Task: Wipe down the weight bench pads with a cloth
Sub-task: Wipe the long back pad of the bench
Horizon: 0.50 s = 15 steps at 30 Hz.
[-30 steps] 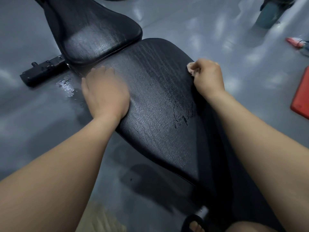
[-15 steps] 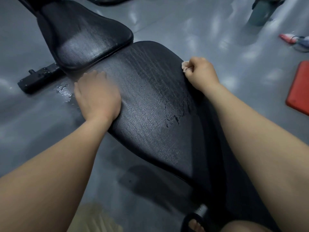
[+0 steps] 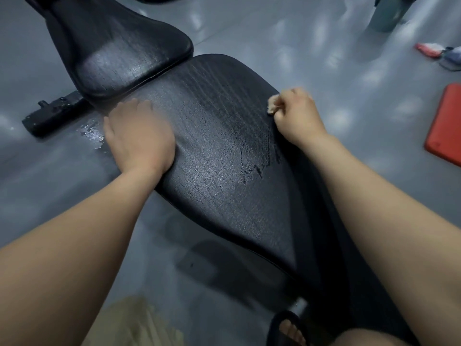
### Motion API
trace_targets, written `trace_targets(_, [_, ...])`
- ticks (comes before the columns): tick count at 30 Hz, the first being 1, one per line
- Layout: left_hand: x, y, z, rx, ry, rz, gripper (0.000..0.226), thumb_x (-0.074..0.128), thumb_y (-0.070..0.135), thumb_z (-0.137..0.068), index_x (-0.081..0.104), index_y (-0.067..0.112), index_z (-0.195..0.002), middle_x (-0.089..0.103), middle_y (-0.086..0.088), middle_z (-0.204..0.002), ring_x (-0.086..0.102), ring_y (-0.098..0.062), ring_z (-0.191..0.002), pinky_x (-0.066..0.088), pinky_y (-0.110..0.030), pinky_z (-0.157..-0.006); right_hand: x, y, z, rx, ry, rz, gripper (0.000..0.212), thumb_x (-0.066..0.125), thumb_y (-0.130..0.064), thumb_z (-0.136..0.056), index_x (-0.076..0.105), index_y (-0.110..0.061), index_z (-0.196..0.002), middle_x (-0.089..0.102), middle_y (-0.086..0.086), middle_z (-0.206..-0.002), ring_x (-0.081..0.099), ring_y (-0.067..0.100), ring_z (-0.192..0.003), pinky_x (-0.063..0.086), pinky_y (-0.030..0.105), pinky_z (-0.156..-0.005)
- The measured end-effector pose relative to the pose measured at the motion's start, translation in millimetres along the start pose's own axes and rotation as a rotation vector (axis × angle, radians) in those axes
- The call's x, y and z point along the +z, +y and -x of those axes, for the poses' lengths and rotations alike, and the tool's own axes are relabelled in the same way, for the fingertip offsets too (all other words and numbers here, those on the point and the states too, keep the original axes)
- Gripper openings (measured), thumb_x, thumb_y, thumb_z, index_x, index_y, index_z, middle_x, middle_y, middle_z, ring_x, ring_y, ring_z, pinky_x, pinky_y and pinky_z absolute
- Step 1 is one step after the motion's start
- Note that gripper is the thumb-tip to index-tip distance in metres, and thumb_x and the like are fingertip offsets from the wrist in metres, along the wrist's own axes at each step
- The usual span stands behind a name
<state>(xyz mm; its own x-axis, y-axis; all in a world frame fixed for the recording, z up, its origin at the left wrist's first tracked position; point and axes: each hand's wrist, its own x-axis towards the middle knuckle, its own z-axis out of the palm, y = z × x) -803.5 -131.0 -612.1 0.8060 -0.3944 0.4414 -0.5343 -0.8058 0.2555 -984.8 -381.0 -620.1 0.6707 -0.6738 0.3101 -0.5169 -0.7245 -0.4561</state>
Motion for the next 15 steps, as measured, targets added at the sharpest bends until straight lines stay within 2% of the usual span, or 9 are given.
trace_targets(3, [-1, 1, 0, -0.001, -0.014, -0.01, 0.049, 0.043, 0.034, -0.094, 0.055, 0.017, -0.138, 0.046, -0.01, -0.148, 0.036, -0.035, -0.139, 0.017, -0.051, -0.122, 2, -2, 4, -0.064, -0.006, -0.014, 0.023, 0.051, 0.0, -0.084, 0.07, -0.007, -0.095, 0.065, 0.015, -0.108, 0.058, 0.037, -0.105, 0.04, 0.029, -0.092])
trace_targets(7, [-2, 0, -1, 0.027, -0.048, -0.052, 0.049, 0.041, 0.035, -0.094, 0.054, 0.014, -0.138, 0.045, -0.014, -0.149, 0.036, -0.038, -0.138, 0.018, -0.054, -0.121, -9, 9, 24, 0.025, -0.033, 0.045, 0.02, 0.053, -0.009, -0.084, 0.07, -0.005, -0.095, 0.063, 0.018, -0.104, 0.058, 0.04, -0.102, 0.046, 0.038, -0.09])
trace_targets(11, [-8, 4, -3, 0.045, -0.136, -0.088, 0.047, 0.042, 0.031, -0.096, 0.051, 0.007, -0.136, 0.042, -0.019, -0.149, 0.033, -0.04, -0.14, 0.016, -0.06, -0.12, -24, 6, 54, 0.096, -0.071, 0.142, 0.018, 0.052, -0.019, -0.086, 0.064, -0.01, -0.096, 0.061, 0.014, -0.107, 0.051, 0.039, -0.105, 0.046, 0.041, -0.09])
trace_targets(15, [-14, 23, 1, 0.216, -0.157, -0.035, 0.041, 0.046, 0.028, -0.094, 0.056, 0.014, -0.131, 0.049, -0.015, -0.139, 0.036, -0.036, -0.136, 0.015, -0.057, -0.122, -37, 5, 69, 0.122, -0.113, 0.152, 0.02, 0.05, -0.018, -0.088, 0.065, -0.022, -0.101, 0.058, 0.009, -0.111, 0.047, 0.039, -0.111, 0.043, 0.039, -0.092])
